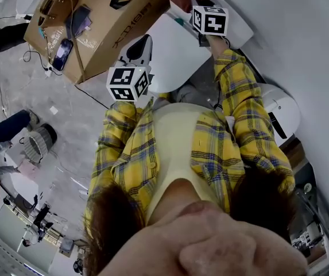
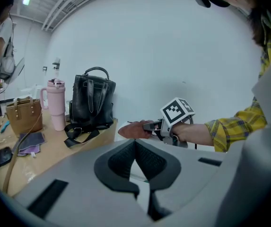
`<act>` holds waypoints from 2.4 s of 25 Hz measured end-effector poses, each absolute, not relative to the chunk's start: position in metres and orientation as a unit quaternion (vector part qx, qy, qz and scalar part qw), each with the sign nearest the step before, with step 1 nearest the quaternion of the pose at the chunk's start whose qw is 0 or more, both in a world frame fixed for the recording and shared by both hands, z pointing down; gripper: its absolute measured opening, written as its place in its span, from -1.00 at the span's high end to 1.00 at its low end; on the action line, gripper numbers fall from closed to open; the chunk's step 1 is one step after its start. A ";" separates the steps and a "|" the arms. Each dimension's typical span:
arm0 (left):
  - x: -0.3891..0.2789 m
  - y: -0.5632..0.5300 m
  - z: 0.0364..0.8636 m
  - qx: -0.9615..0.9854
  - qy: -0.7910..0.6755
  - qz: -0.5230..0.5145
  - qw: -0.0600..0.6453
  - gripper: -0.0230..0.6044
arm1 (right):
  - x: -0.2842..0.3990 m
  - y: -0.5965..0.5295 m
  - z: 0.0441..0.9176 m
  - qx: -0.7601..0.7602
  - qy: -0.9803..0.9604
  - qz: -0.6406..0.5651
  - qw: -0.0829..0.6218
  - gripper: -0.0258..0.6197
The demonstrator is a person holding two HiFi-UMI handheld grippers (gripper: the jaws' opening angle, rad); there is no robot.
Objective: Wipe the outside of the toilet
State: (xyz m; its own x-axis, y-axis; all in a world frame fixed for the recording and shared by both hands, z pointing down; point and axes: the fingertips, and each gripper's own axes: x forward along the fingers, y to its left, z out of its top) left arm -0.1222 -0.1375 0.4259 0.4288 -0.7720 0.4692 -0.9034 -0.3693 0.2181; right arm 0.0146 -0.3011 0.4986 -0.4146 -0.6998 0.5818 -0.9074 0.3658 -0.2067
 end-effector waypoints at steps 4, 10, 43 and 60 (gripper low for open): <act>-0.118 -0.136 0.427 0.819 -0.507 0.150 0.224 0.90 | 0.029 -0.290 0.499 0.512 -0.793 0.265 0.196 0.64; -0.110 -0.131 0.427 0.829 -0.490 0.154 0.222 0.90 | 0.055 -0.266 0.500 0.532 -0.779 0.276 0.185 0.64; -0.079 -0.105 0.428 0.869 -0.417 0.162 0.212 0.90 | 0.095 -0.184 0.477 0.559 -0.777 0.251 0.144 0.68; -0.128 -0.097 0.421 0.840 -0.475 0.152 0.217 0.91 | 0.042 -0.236 0.459 0.533 -0.805 0.224 0.136 0.68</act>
